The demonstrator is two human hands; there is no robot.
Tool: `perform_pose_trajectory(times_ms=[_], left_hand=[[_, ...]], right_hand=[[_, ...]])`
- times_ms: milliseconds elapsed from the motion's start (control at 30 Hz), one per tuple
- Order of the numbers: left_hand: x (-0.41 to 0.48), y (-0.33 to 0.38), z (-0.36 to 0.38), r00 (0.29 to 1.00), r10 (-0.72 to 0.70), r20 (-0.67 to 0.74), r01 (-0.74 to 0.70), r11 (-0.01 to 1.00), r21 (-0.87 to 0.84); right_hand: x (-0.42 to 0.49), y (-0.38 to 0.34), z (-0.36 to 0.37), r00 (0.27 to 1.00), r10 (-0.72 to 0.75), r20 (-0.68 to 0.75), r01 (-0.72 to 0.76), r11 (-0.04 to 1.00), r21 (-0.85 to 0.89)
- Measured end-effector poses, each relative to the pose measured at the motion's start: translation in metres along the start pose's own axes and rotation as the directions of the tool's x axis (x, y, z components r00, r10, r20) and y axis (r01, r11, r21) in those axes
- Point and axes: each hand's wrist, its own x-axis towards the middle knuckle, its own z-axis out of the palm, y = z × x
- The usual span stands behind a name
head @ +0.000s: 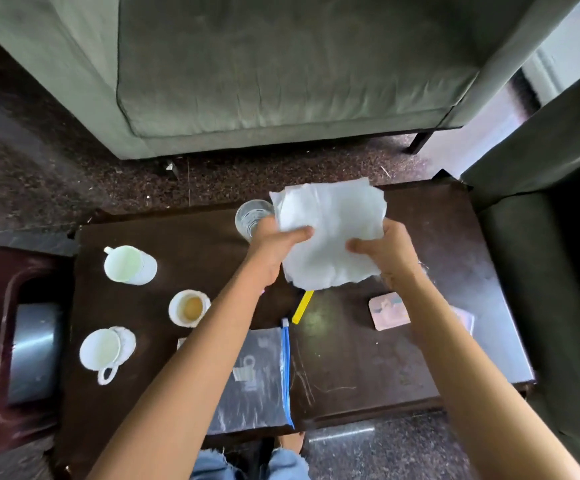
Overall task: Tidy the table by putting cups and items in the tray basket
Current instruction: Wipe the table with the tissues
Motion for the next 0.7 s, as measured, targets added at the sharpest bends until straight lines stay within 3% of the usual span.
perform_pose_trajectory(times_ms=[67, 133, 333, 433, 533, 700], left_hand=[[0.015, 0.010, 0.021, 0.990, 0.116, -0.077, -0.107, 0.989, 0.104], [0.026, 0.018, 0.041, 0.974, 0.212, -0.076, -0.200, 0.970, 0.136], [0.043, 0.012, 0.088, 0.950, 0.295, -0.105, -0.276, 0.947, 0.166], [0.046, -0.004, 0.101, 0.941, 0.316, -0.118, -0.289, 0.935, 0.204], [0.048, -0.021, 0.106, 0.924, 0.375, -0.074, -0.331, 0.883, 0.334], [0.064, -0.038, 0.105, 0.897, 0.442, 0.003, -0.330, 0.664, 0.671]], right_hand=[[0.005, -0.011, -0.005, 0.976, -0.140, -0.164, 0.121, 0.985, -0.122], [0.008, -0.014, -0.006, 0.935, -0.221, -0.277, 0.212, 0.975, -0.061], [0.030, 0.002, 0.003, 0.833, -0.180, -0.523, 0.262, 0.961, 0.087], [0.037, 0.013, 0.011, 0.813, -0.160, -0.560, 0.256, 0.962, 0.096], [0.045, 0.026, 0.016, 0.807, -0.201, -0.556, 0.233, 0.972, -0.013], [0.056, 0.044, 0.021, 0.830, -0.150, -0.538, 0.060, 0.982, -0.180]])
